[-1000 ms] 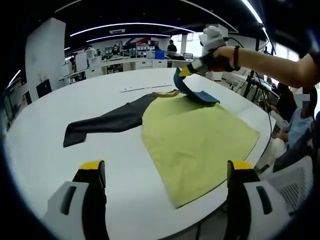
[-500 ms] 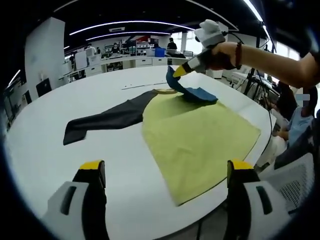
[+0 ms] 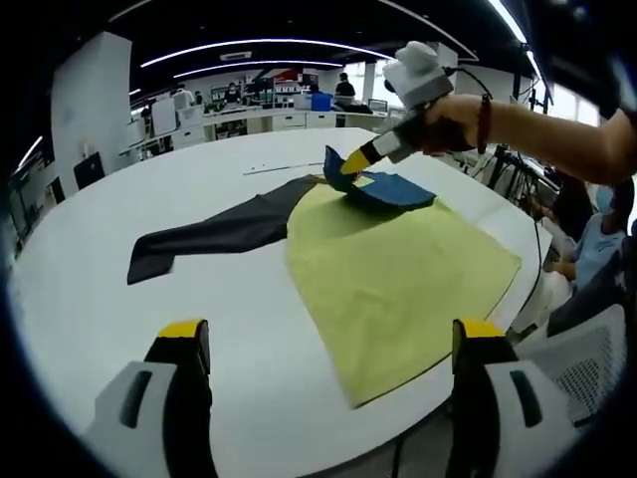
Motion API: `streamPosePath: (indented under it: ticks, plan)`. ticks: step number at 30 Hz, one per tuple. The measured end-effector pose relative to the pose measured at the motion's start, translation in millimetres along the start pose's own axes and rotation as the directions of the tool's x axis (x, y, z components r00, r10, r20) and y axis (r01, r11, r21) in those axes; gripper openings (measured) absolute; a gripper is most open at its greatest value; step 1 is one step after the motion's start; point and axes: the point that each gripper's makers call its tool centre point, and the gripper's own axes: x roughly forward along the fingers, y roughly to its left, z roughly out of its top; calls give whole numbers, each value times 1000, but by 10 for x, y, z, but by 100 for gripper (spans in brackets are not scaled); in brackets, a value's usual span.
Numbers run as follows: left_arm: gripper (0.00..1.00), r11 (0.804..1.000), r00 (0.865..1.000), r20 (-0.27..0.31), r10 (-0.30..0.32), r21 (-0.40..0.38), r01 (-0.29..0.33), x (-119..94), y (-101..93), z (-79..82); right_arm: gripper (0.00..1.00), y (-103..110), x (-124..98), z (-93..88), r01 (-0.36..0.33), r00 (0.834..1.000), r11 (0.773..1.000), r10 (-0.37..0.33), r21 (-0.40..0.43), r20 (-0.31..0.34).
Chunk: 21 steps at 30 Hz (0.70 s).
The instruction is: Fold the garment on the visible template until the final outline fits inside the template.
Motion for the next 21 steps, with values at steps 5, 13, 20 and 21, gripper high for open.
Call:
streamPosePath:
  ticks: [5, 13, 20, 21]
  plan:
    - [99, 1000, 1000, -2, 3, -4, -3, -13, -1, -15, 0, 20, 117, -104, -15, 1000, 999, 15, 32, -12]
    - [99, 1000, 1000, -3, 11, -16, -11, -14, 14, -39, 0, 121, 309, -234, -37, 999, 997, 39, 62, -28]
    - [99, 1000, 1000, 0, 20, -15, -20, -34, 54, -29, 8, 254, 384, -311, -95, 995, 983, 100, 155, -27]
    - [99, 1000, 1000, 0, 23, -14, -23, -42, 69, -26, 10, 251, 369, -328, -93, 995, 984, 98, 154, -29]
